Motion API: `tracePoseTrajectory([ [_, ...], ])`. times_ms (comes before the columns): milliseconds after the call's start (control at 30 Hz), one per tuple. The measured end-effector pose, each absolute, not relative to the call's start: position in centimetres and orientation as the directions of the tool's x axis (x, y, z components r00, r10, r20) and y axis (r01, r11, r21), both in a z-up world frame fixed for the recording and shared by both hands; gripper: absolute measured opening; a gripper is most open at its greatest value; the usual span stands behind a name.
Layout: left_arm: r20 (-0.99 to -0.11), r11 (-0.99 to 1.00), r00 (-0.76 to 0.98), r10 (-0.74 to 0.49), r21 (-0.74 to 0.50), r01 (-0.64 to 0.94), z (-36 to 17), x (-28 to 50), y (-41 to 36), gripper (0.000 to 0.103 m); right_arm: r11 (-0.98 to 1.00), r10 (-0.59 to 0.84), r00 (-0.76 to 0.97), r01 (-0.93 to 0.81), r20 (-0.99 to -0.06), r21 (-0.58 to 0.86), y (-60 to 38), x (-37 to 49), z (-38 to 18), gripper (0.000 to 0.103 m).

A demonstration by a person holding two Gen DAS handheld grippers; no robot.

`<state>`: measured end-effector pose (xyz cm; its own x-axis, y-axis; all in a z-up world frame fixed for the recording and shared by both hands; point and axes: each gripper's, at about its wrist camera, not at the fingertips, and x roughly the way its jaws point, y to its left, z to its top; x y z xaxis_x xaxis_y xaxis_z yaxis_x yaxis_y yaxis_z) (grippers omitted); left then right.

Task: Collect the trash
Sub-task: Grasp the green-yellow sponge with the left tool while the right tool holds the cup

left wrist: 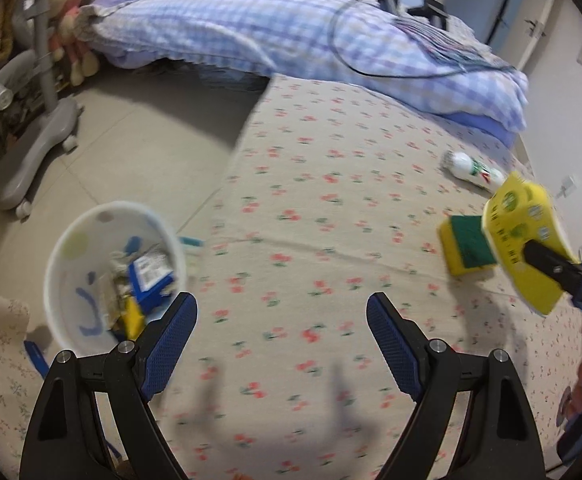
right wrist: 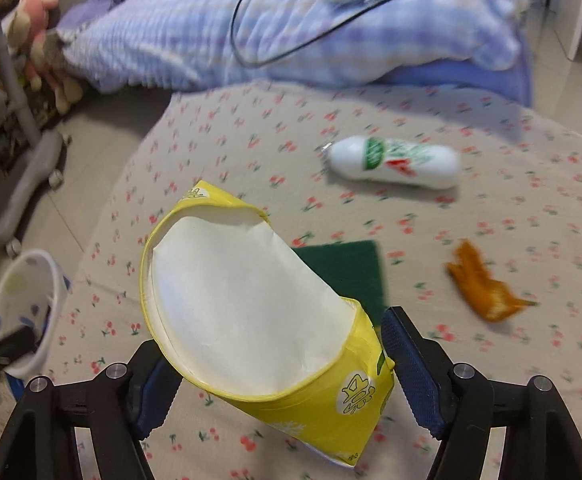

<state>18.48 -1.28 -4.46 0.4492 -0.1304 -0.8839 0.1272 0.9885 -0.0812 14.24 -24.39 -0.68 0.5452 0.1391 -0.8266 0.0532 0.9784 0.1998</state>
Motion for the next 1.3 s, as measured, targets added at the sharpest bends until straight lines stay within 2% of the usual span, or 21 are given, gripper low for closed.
tracePoseTrajectory([
  [367,-0.879,0.954,0.420,-0.223,-0.109,0.278,-6.5,19.9,-12.2,0.089,0.948,0.087,0.566,0.205,-0.820,0.242,-32.7,9.7,0.8,0.080],
  [733,-0.841,0.938,0.427,-0.333,-0.250,0.239,-9.3,21.7,-16.6,0.088,0.912,0.053,0.543,0.316,-0.838,0.263,-39.8,5.7,-0.6,0.080],
  [833,-0.821,0.923,0.427,-0.378,-0.301,0.238,-9.8,21.9,-17.1,0.084,0.909,0.050,0.540,0.323,-0.840,0.262,-40.6,5.2,-0.8,0.080],
  [900,-0.819,0.920,0.424,-0.386,-0.309,0.239,-10.1,21.9,-17.5,0.075,0.910,0.047,0.536,0.325,-0.843,0.257,-41.0,4.9,-0.9,0.080],
  [1033,-0.812,0.909,0.412,-0.413,-0.336,0.247,-10.6,21.9,-17.8,0.063,0.911,0.040,0.526,0.329,-0.849,0.247,-41.5,4.5,-1.3,0.080],
  [1100,-0.811,0.906,0.409,-0.419,-0.340,0.254,-10.4,21.8,-17.9,0.052,0.911,0.037,0.523,0.333,-0.852,0.244,-41.8,4.3,-1.5,0.080],
  [1133,-0.814,0.908,0.411,-0.411,-0.324,0.266,-10.3,21.7,-18.1,0.050,0.910,0.036,0.522,0.336,-0.852,0.244,-41.9,4.3,-1.5,0.080],
  [1200,-0.813,0.912,0.428,-0.396,-0.294,0.286,-9.7,21.3,-18.2,0.034,0.910,0.035,0.523,0.336,-0.852,0.243,-42.1,4.2,-1.5,0.080],
  [1300,-0.805,0.905,0.430,-0.409,-0.297,0.304,-8.8,20.9,-17.8,0.025,0.912,0.030,0.529,0.332,-0.848,0.240,-41.9,4.0,-1.2,0.080],
])
